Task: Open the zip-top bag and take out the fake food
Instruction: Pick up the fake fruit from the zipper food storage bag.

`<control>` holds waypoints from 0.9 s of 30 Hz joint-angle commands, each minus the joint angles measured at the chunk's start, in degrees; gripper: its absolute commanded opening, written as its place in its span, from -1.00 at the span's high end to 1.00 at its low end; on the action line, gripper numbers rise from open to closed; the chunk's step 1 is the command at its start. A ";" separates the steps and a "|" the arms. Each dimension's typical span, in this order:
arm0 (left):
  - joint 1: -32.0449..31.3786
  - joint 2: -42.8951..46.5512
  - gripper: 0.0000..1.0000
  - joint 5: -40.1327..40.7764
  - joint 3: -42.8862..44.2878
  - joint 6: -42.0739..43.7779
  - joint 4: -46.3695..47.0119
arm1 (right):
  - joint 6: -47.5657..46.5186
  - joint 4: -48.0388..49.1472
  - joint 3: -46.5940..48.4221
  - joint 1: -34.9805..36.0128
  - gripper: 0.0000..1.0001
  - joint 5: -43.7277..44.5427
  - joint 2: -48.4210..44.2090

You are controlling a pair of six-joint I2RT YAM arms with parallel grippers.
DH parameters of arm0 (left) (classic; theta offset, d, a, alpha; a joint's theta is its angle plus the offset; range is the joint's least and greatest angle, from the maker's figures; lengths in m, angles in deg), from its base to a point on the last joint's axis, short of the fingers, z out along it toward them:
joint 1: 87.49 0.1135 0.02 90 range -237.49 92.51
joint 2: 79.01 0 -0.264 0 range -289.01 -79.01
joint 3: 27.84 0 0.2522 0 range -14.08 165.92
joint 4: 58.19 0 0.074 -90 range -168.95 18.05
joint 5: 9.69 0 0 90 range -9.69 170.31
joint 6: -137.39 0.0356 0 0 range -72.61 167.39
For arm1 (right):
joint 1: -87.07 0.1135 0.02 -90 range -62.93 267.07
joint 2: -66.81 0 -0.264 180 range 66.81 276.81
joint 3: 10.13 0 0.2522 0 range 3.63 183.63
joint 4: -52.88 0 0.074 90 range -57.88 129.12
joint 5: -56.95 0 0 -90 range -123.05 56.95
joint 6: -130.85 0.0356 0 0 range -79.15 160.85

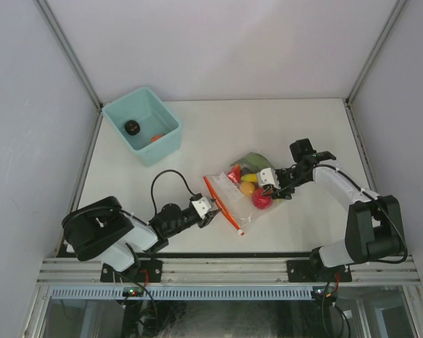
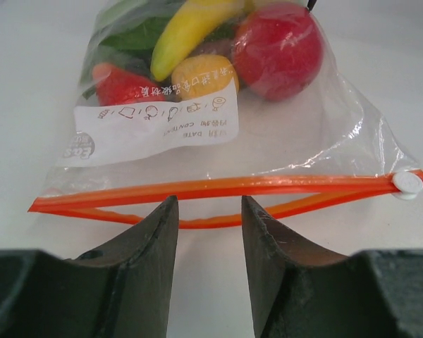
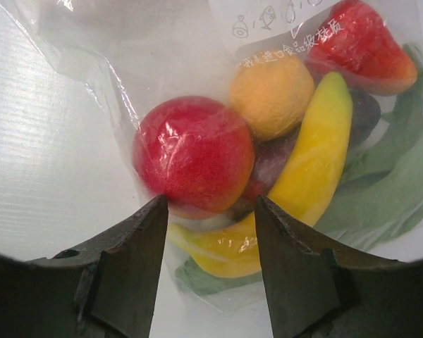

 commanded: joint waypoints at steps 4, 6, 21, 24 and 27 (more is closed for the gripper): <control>-0.25 -6.25 0.14 -1.26 4.57 -1.00 7.76 | -0.14 0.59 -0.63 1.36 -0.05 1.24 0.76; -0.25 -7.34 0.16 -1.52 5.07 -1.08 7.85 | -0.24 0.65 -0.79 2.03 -0.05 2.02 1.03; -0.25 -9.70 0.31 -2.05 3.69 -2.12 8.94 | -0.06 0.57 -0.78 3.91 0.02 4.64 2.85; -0.25 -8.90 0.31 -1.93 2.60 -2.79 9.08 | 0.02 0.60 -0.85 4.13 0.03 4.78 2.93; -0.25 -8.61 0.32 -2.34 2.19 -3.83 9.34 | 0.11 0.71 -0.78 4.55 0.04 4.99 3.02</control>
